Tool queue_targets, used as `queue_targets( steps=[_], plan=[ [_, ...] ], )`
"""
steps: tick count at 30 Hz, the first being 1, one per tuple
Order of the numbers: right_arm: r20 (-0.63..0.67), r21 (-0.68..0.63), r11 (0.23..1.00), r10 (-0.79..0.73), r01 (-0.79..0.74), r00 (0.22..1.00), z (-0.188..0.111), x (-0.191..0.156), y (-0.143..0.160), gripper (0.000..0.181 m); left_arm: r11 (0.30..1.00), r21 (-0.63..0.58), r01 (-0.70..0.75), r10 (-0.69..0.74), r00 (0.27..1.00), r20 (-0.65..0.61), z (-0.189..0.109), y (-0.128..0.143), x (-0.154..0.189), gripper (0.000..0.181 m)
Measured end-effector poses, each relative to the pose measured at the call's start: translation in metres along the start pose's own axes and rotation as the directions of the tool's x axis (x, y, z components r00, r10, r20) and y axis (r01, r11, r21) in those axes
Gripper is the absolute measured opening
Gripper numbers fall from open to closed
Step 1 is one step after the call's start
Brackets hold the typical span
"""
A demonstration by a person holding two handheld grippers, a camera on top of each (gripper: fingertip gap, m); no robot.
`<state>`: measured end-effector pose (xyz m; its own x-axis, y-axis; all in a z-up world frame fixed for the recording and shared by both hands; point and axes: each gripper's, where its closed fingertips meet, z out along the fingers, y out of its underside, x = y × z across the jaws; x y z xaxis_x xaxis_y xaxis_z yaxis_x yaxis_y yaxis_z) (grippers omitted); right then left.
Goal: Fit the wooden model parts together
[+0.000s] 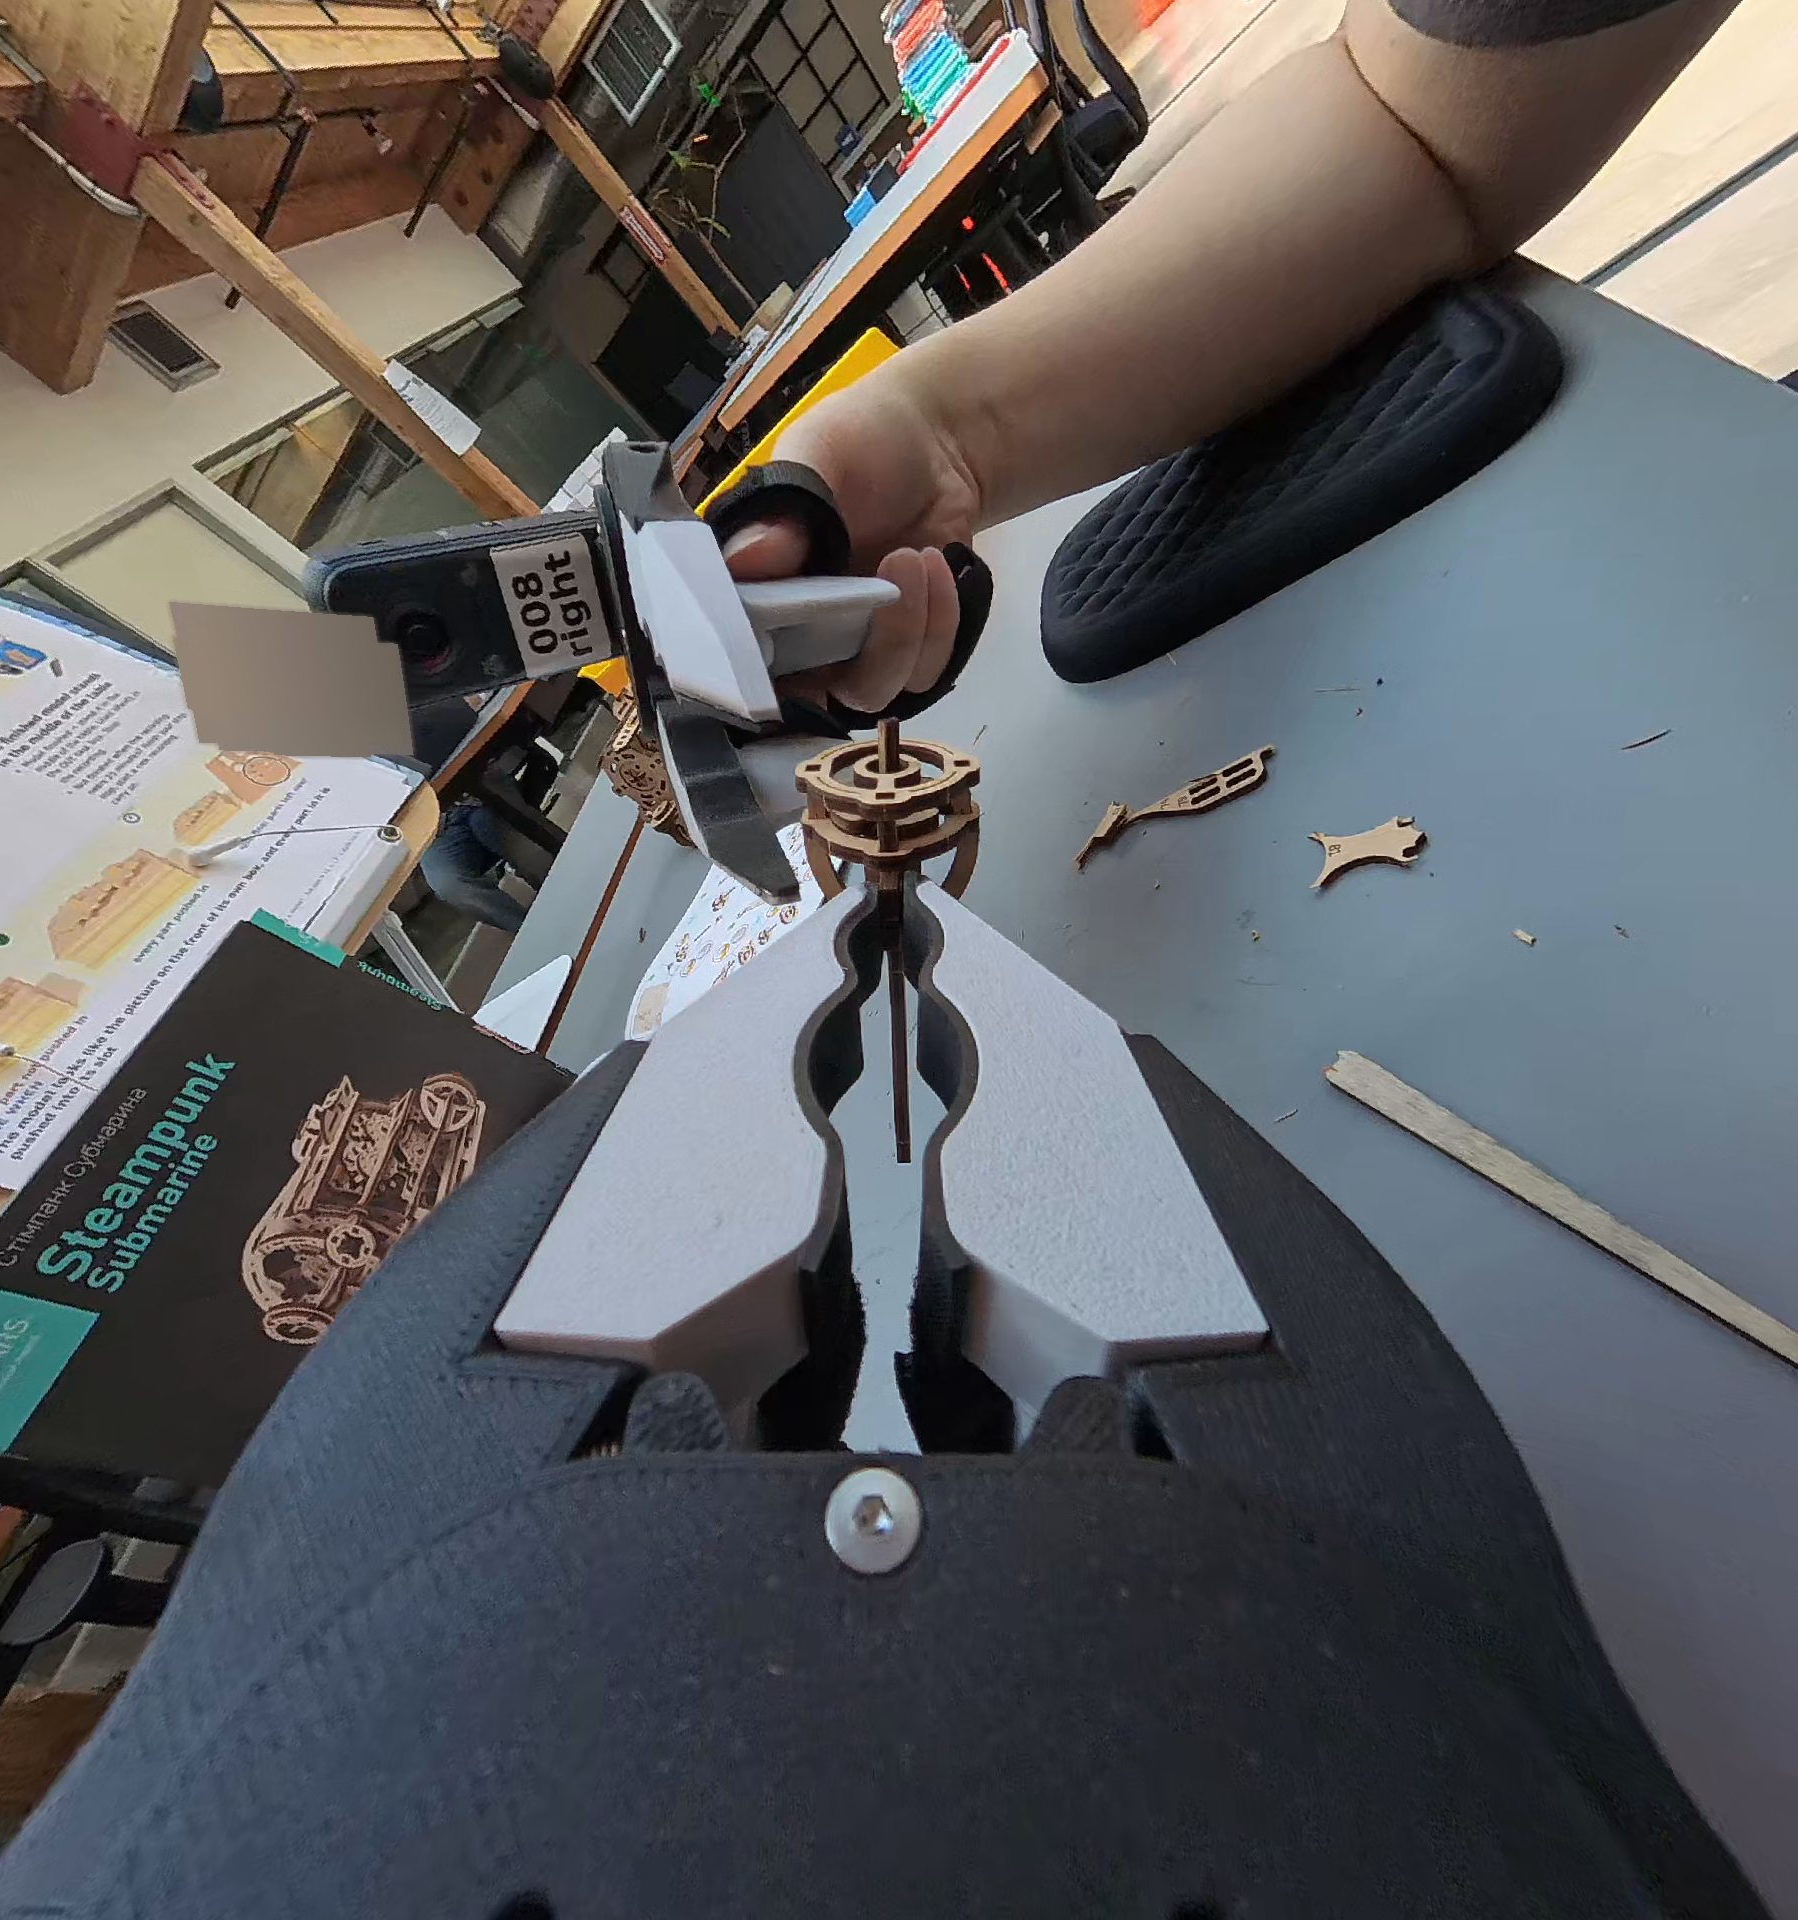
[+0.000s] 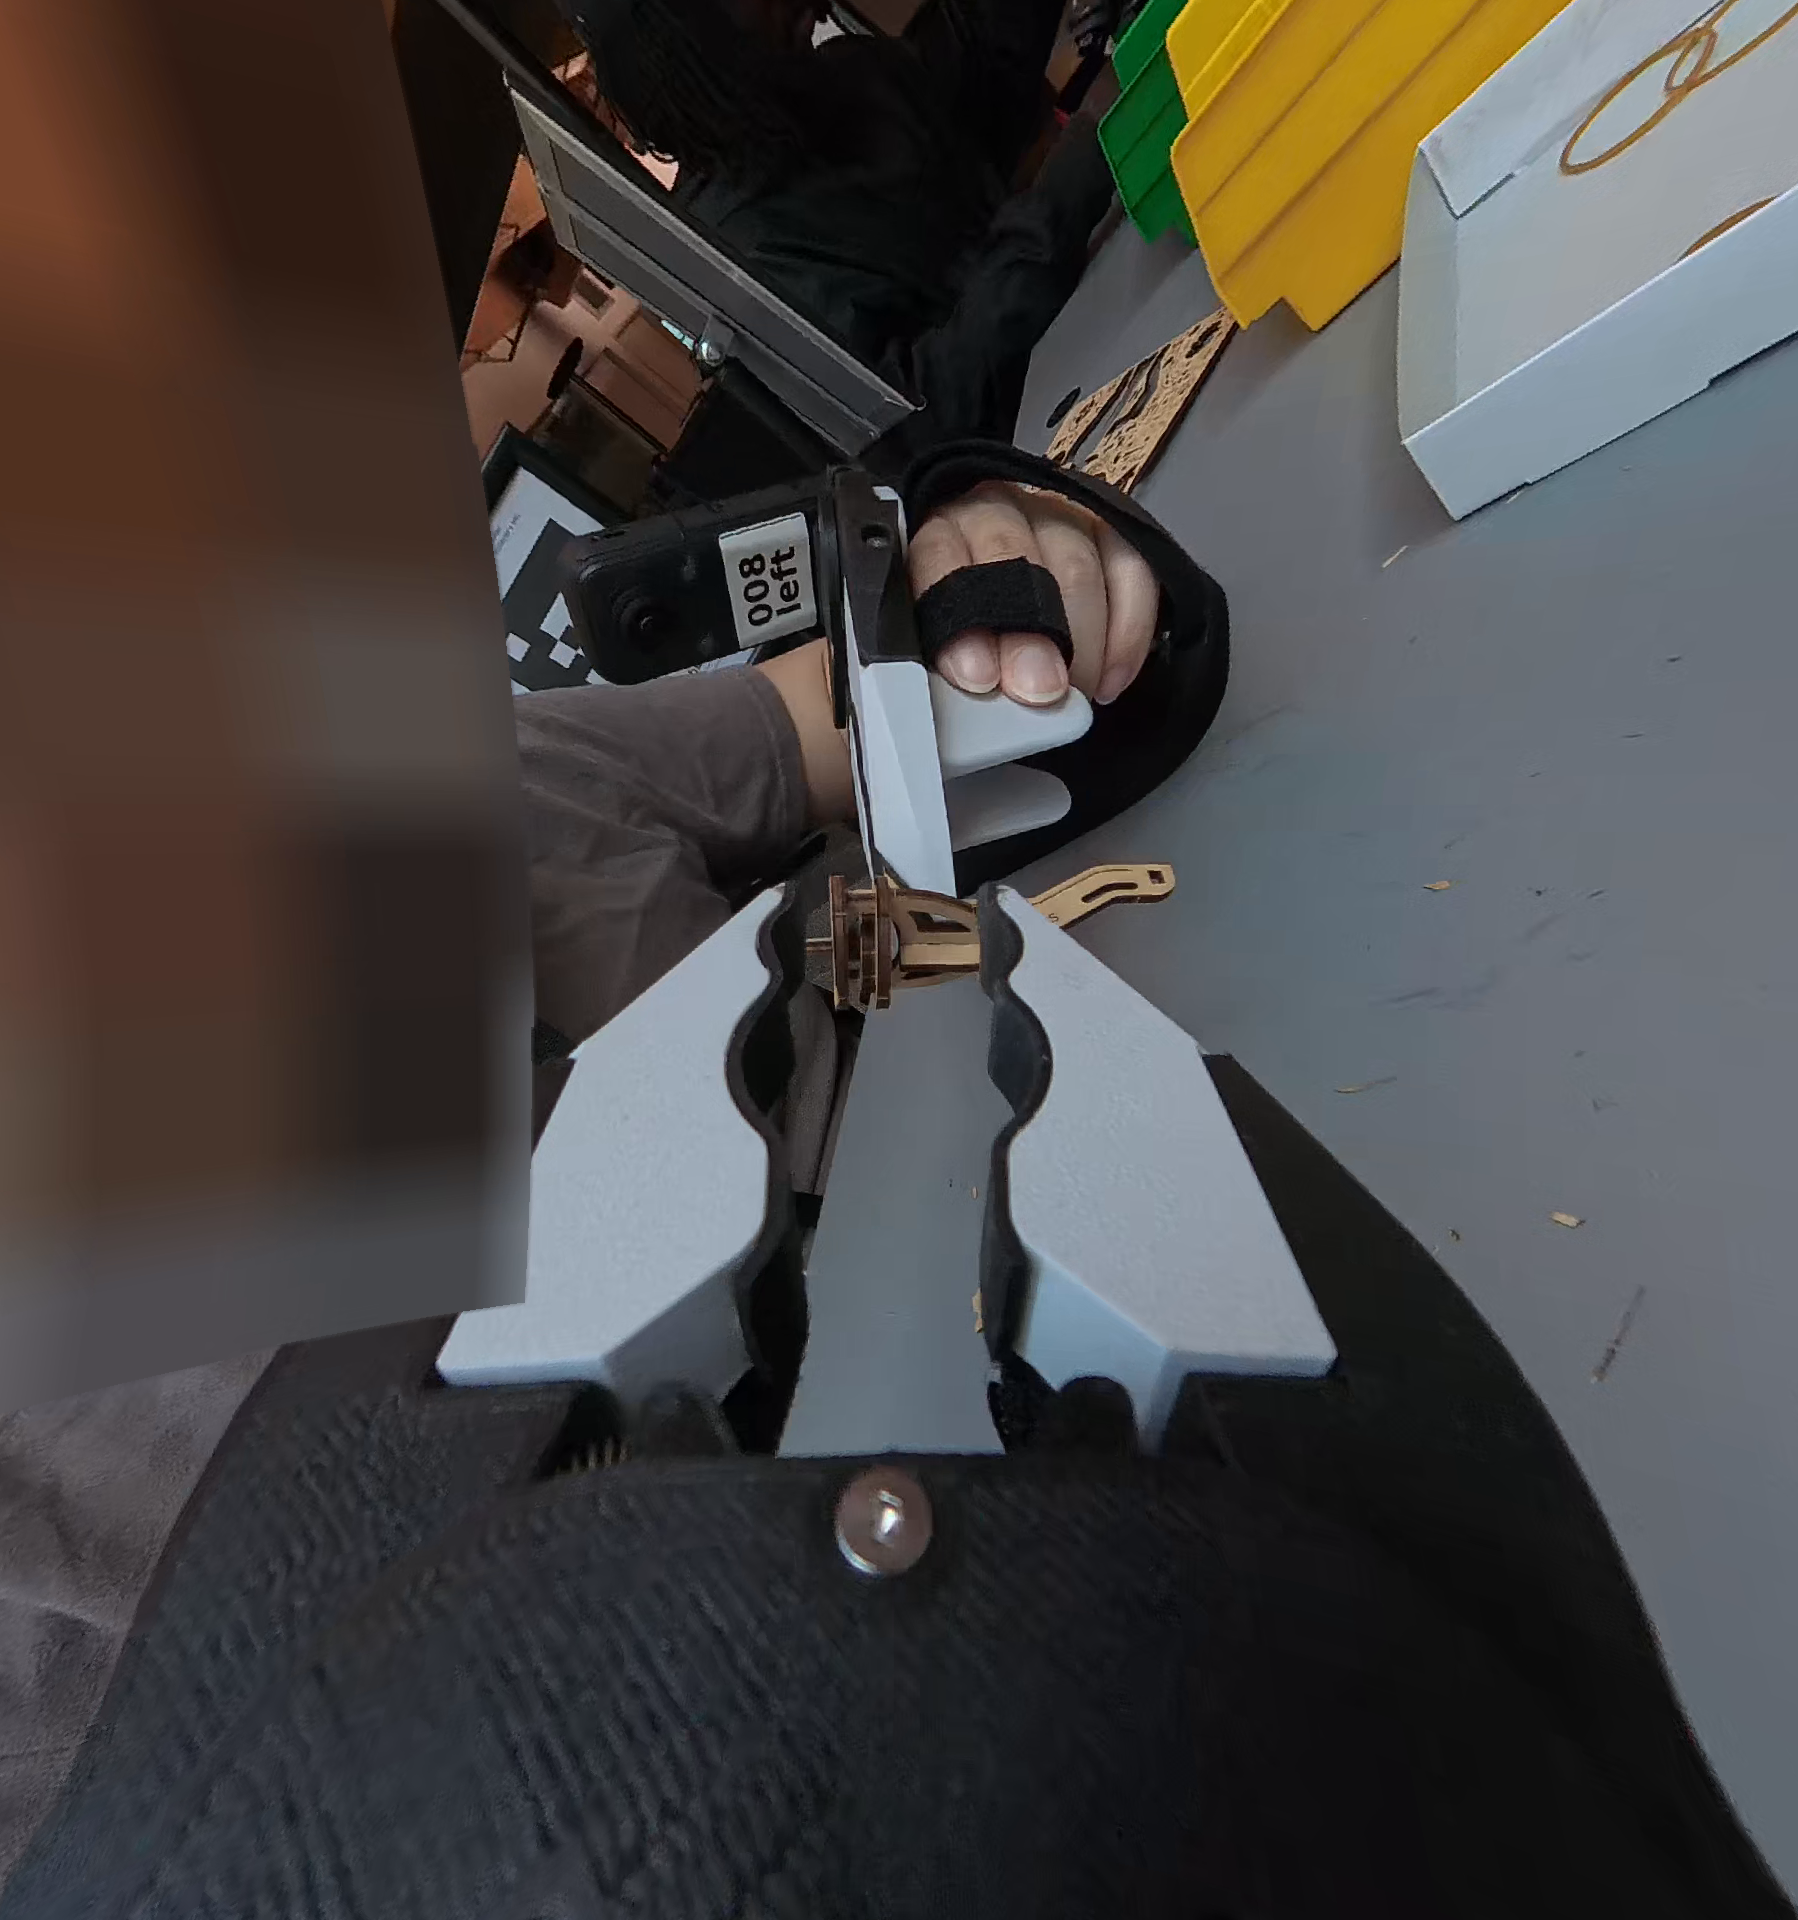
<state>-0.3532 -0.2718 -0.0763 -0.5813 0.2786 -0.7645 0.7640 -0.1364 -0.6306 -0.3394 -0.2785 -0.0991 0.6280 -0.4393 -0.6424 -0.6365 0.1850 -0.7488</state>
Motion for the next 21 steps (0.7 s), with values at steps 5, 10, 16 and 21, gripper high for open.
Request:
queue_targets(
  steps=[5, 10, 16, 21],
  plan=[
    [0.085, -0.011, 0.999, -0.034, 0.035, 0.996, 0.006, -0.012, 0.005, 0.027, 0.998, -0.015, -0.066, 0.066, 0.998, 0.009, 0.002, -0.001, 0.004, 0.000],
    [0.068, -0.031, 0.990, -0.134, 0.136, 0.989, 0.009, -0.013, 0.009, 0.025, 0.994, -0.024, -0.109, 0.109, 0.994, 0.021, 0.003, -0.002, 0.006, 0.001],
    [0.007, -0.037, 0.984, -0.176, 0.176, 0.984, 0.012, -0.004, 0.012, 0.039, 0.986, -0.036, -0.165, 0.167, 0.985, 0.046, 0.003, -0.003, 0.005, 0.000],
    [0.008, -0.051, 0.984, -0.168, 0.168, 0.986, 0.017, -0.002, 0.017, 0.040, 0.983, -0.039, -0.182, 0.184, 0.981, 0.062, 0.002, -0.004, 0.004, 0.000]
  ],
)
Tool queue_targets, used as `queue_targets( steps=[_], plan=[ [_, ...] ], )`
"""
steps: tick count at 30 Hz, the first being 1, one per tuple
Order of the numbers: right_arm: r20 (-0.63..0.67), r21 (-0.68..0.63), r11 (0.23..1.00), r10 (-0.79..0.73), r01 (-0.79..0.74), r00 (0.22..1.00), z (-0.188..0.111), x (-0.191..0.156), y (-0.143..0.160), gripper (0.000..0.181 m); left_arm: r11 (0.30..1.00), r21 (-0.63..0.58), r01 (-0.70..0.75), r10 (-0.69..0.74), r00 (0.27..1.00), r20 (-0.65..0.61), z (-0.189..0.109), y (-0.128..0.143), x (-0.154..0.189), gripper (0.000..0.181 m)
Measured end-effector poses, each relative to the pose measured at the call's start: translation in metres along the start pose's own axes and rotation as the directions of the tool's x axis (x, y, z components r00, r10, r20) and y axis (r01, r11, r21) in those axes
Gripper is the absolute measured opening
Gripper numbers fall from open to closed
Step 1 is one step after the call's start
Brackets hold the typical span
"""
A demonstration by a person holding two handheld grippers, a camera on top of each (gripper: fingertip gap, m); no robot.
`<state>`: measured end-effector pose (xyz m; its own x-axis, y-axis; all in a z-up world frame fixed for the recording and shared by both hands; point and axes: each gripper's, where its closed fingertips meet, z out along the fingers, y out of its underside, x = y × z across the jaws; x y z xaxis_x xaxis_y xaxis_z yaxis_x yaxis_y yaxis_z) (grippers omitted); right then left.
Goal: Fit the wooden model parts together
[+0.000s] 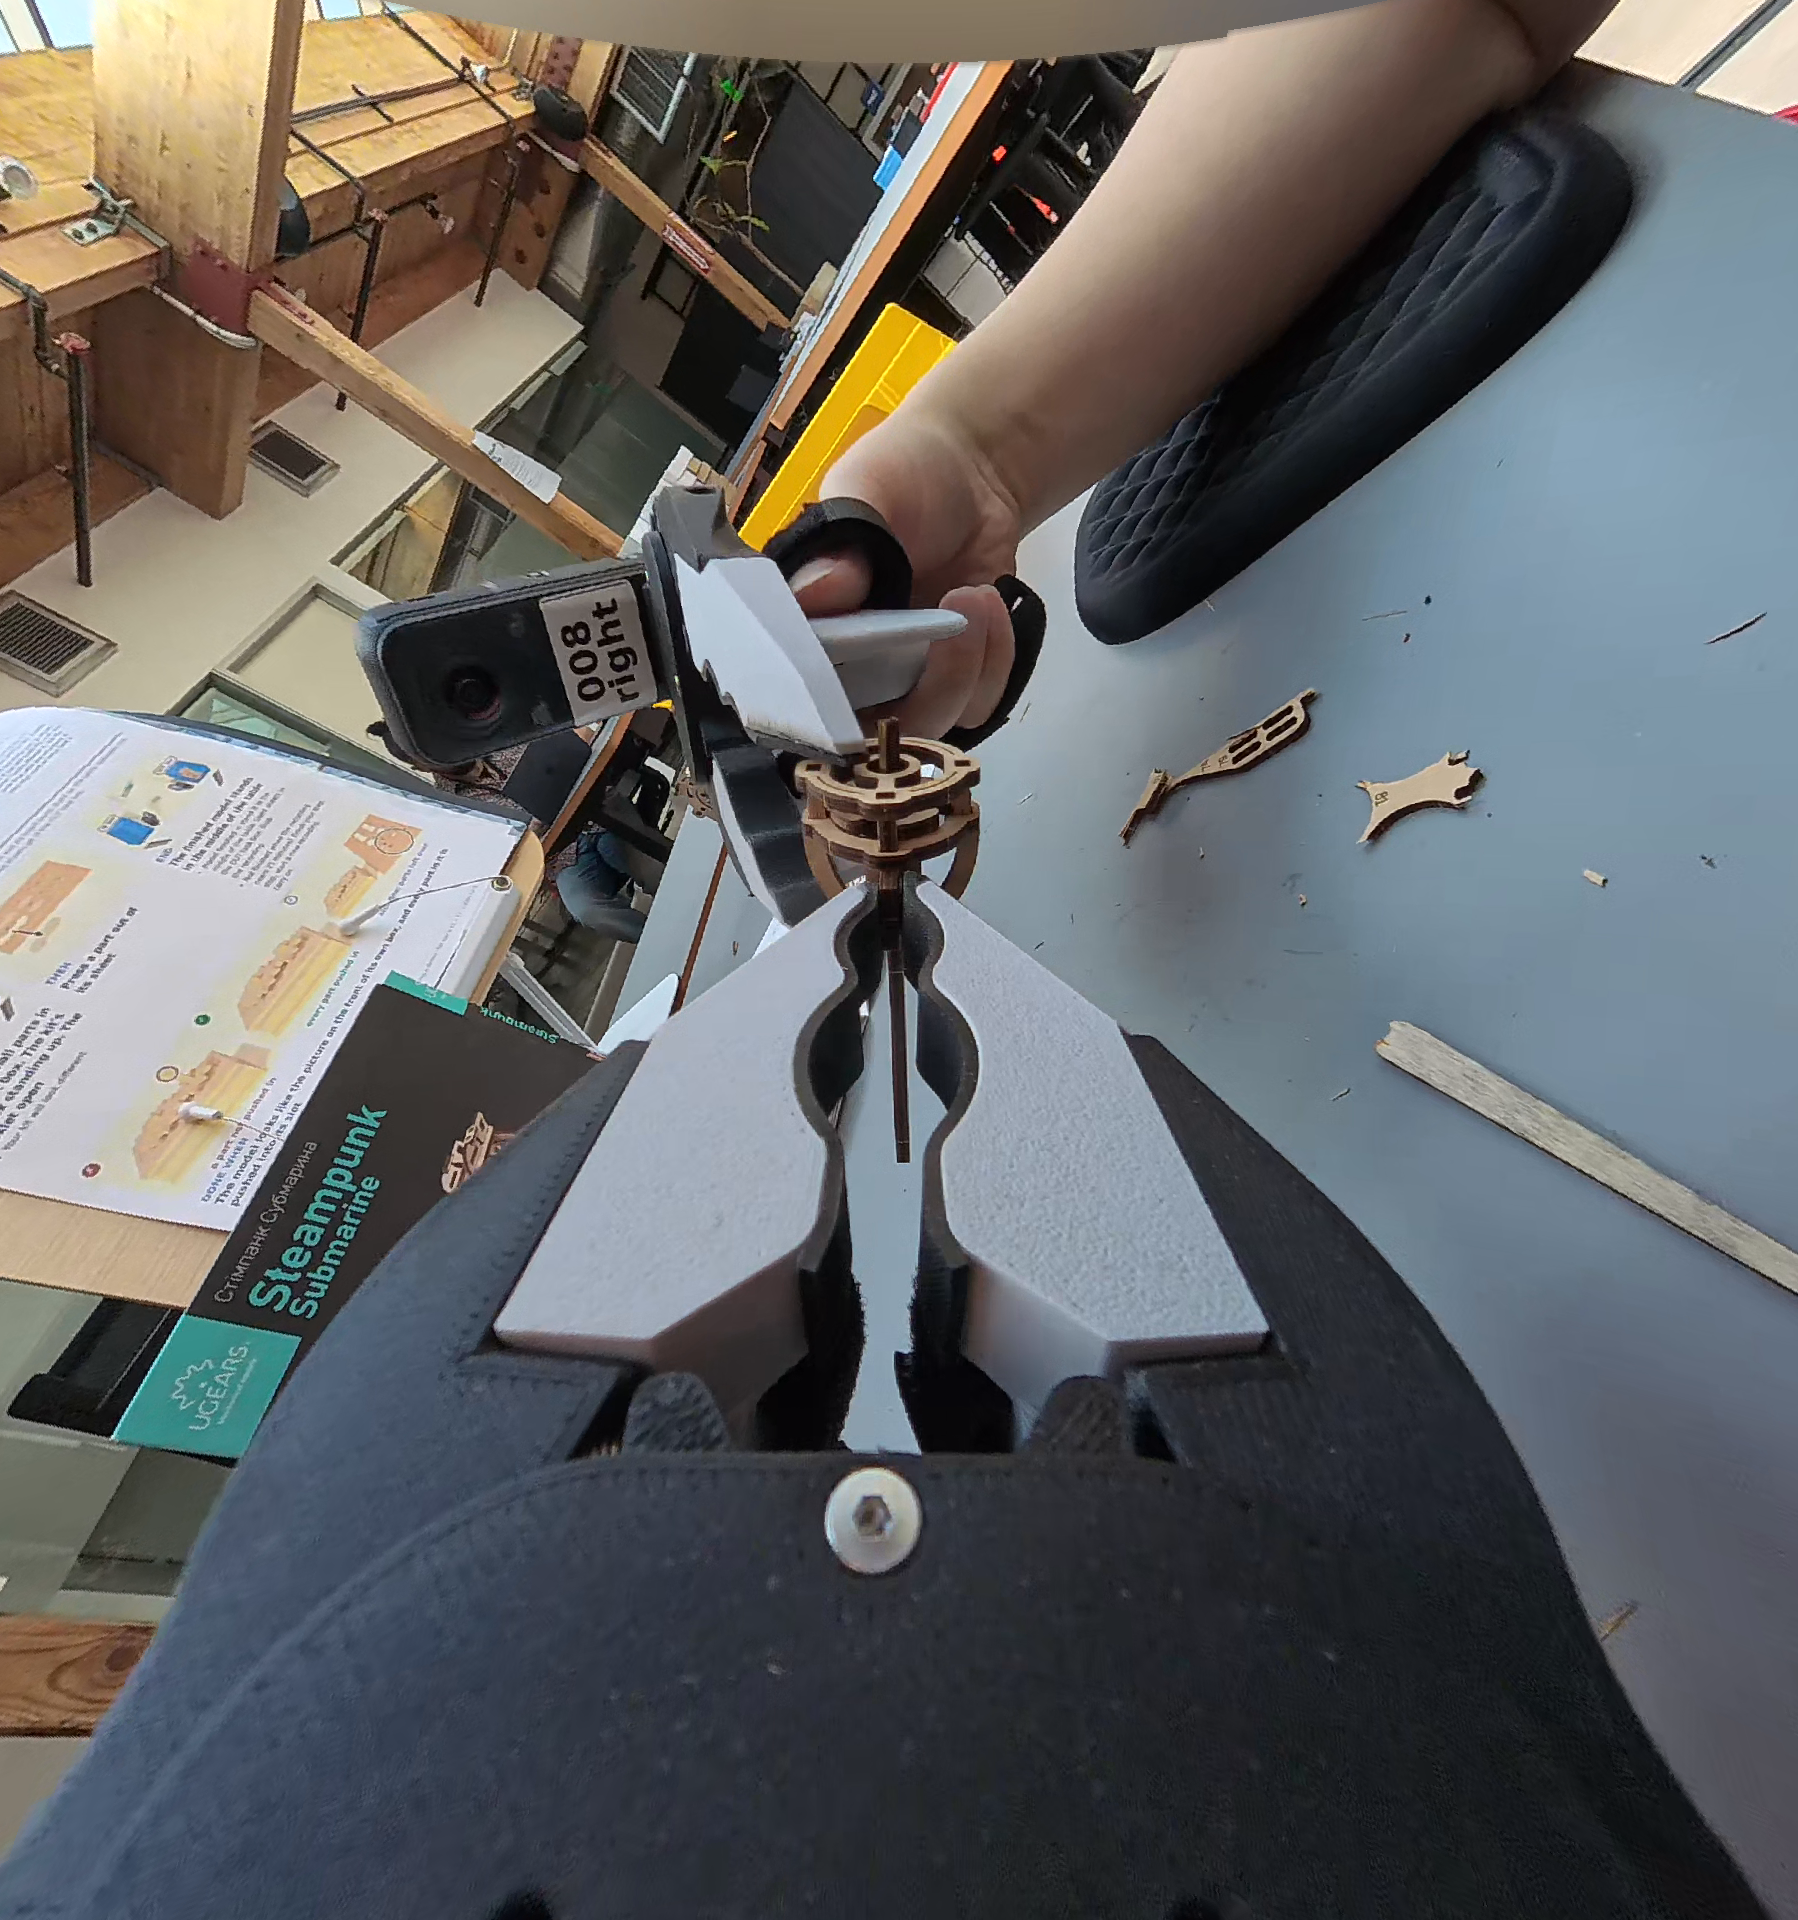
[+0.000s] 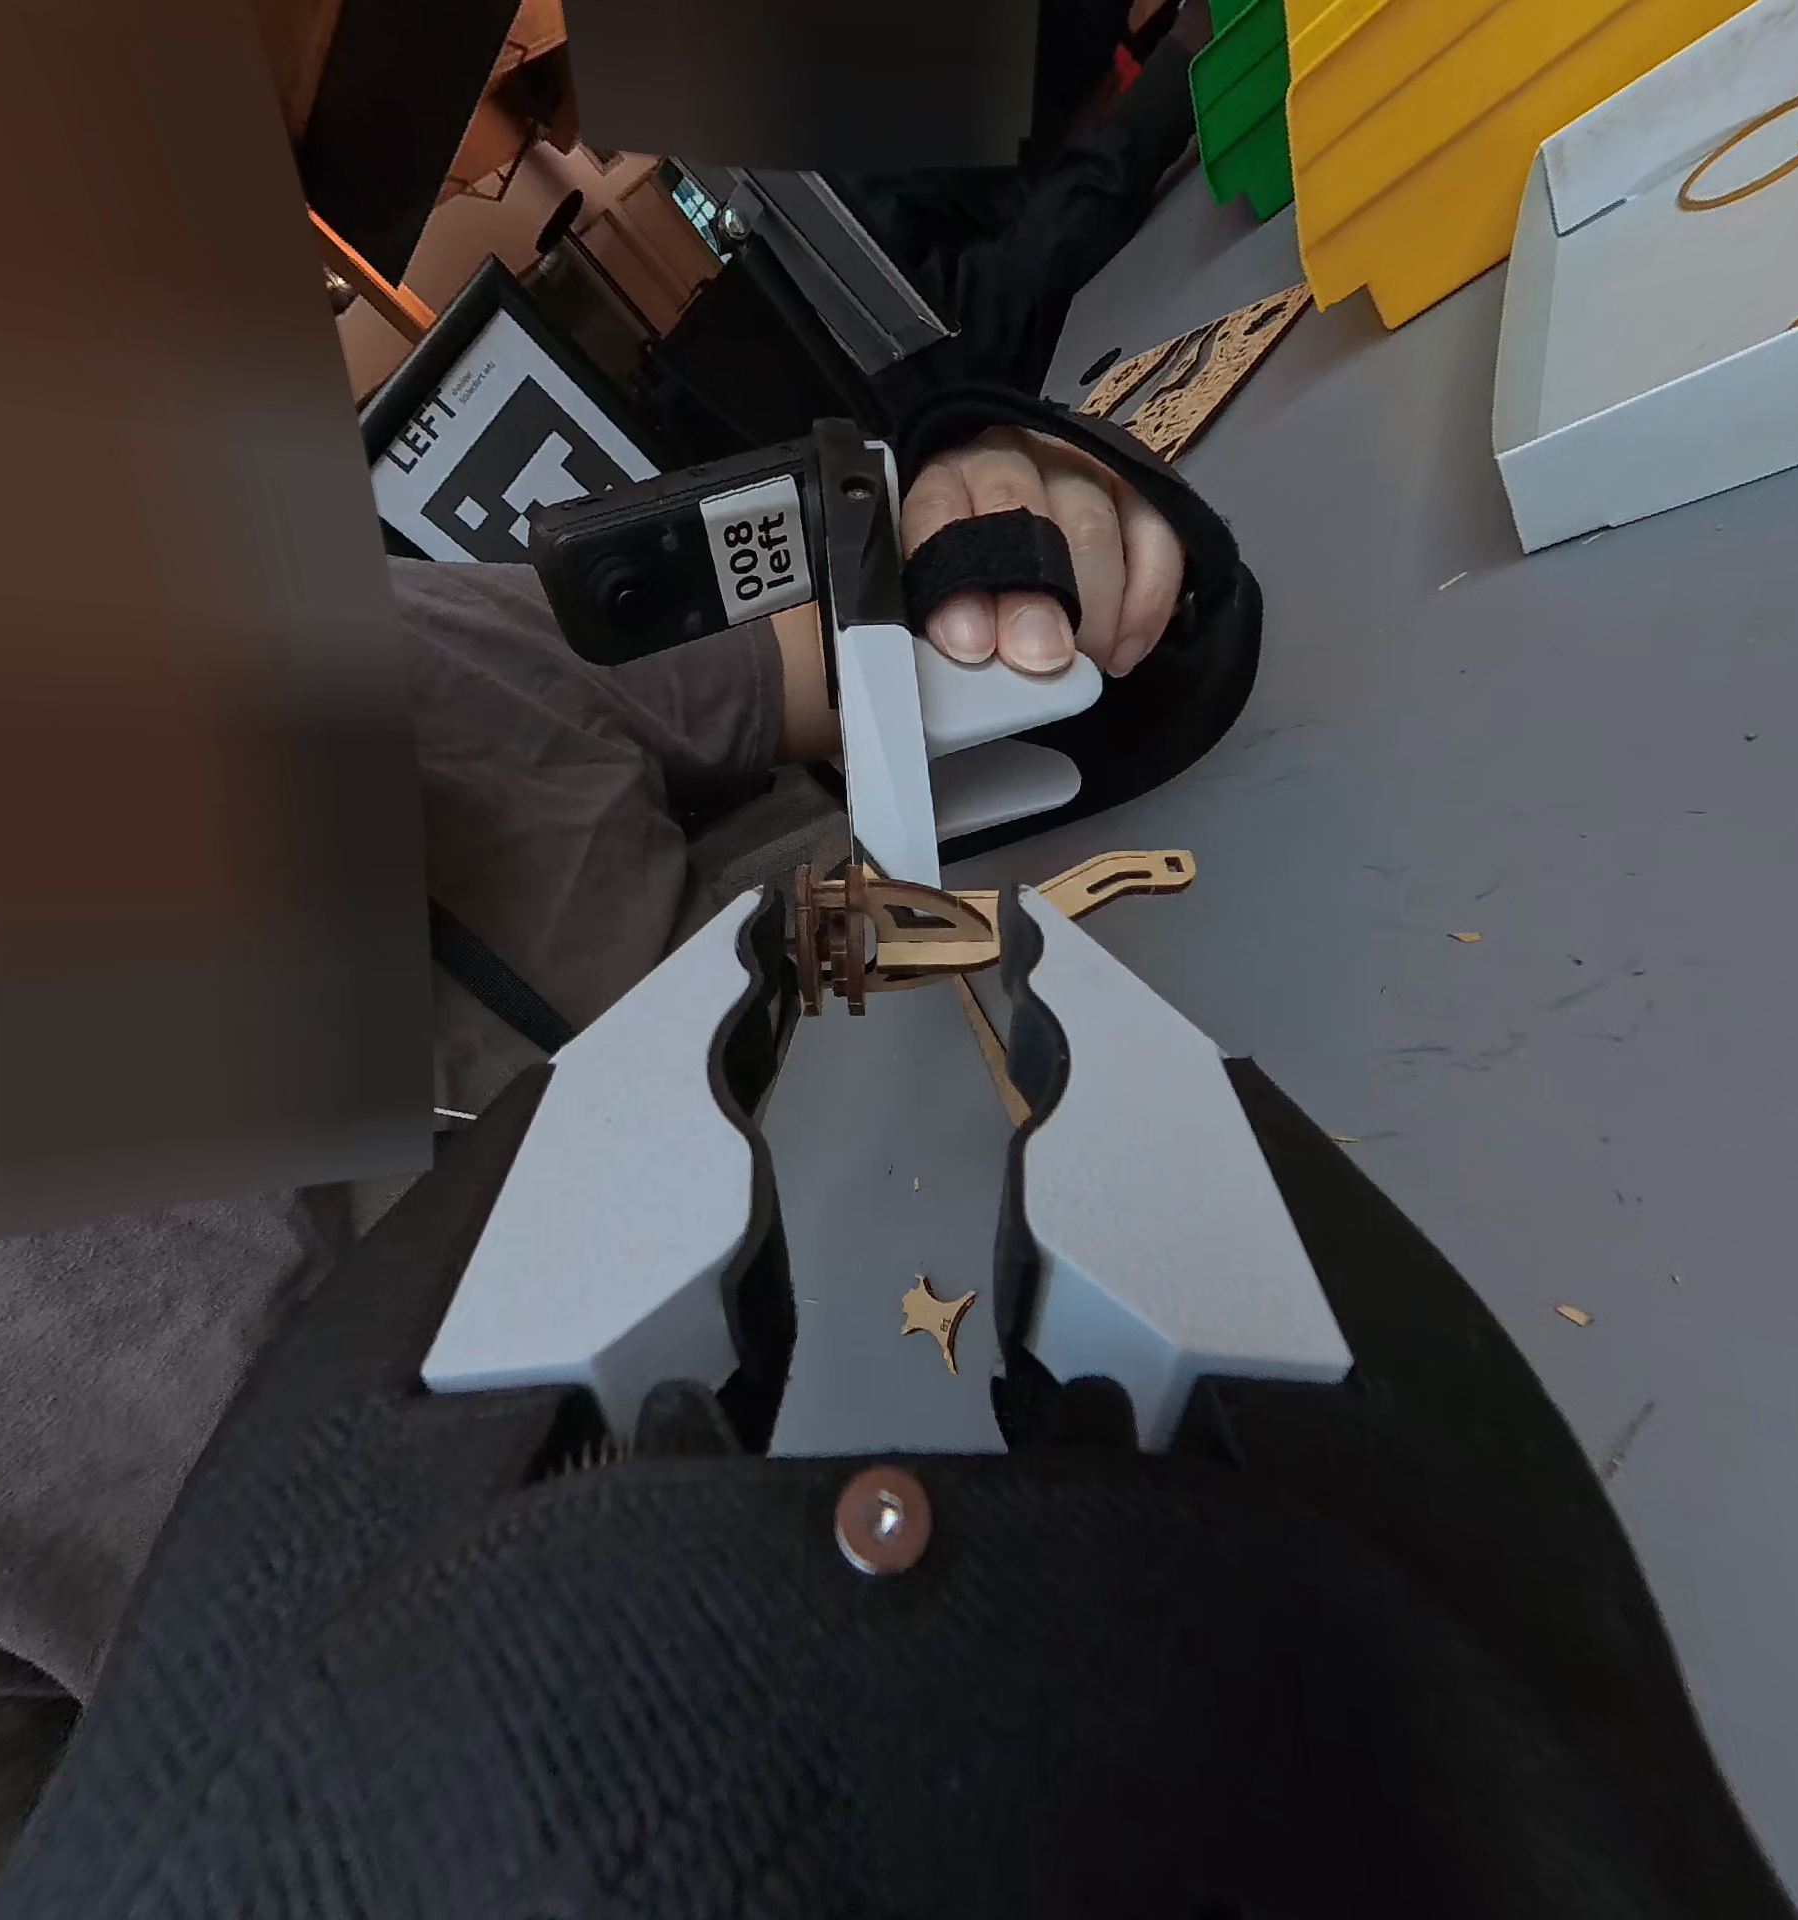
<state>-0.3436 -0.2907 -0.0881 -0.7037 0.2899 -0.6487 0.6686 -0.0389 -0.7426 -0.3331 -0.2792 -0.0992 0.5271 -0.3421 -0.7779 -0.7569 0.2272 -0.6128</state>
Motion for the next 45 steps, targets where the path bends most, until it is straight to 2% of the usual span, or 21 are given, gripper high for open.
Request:
queue_targets(
  steps=[7, 20, 27, 31, 45],
  plan=[
    [0.016, 0.033, 0.999, 0.012, -0.012, 1.000, -0.0007, -0.0007, -0.0027, 0.034, 1.000, 0.003, 0.012, -0.012, 1.000, 0.010, -0.0004, 0.0000, -0.0020, 0.000],
    [-0.044, 0.066, 0.996, -0.060, 0.063, 0.997, -0.0025, 0.0008, -0.0083, 0.032, 1.000, -0.020, 0.003, -0.002, 0.999, 0.038, -0.0004, 0.0027, -0.0062, 0.000],
    [-0.028, 0.063, 0.997, -0.043, 0.045, 0.999, -0.0001, -0.0006, -0.0074, 0.039, 0.999, -0.033, -0.031, 0.033, 0.998, 0.048, 0.0002, 0.0030, -0.0053, 0.000],
    [-0.050, 0.062, 0.997, -0.051, 0.054, 0.997, 0.0008, 0.0018, -0.0070, 0.033, 0.999, -0.037, -0.038, 0.039, 0.998, 0.046, 0.0006, 0.0028, -0.0043, 0.000],
    [-0.052, 0.058, 0.996, -0.070, 0.073, 0.996, 0.0005, -0.0008, -0.0068, 0.029, 0.999, -0.034, -0.010, 0.011, 0.999, 0.037, 0.0015, 0.0026, -0.0034, 0.000]
  ],
)
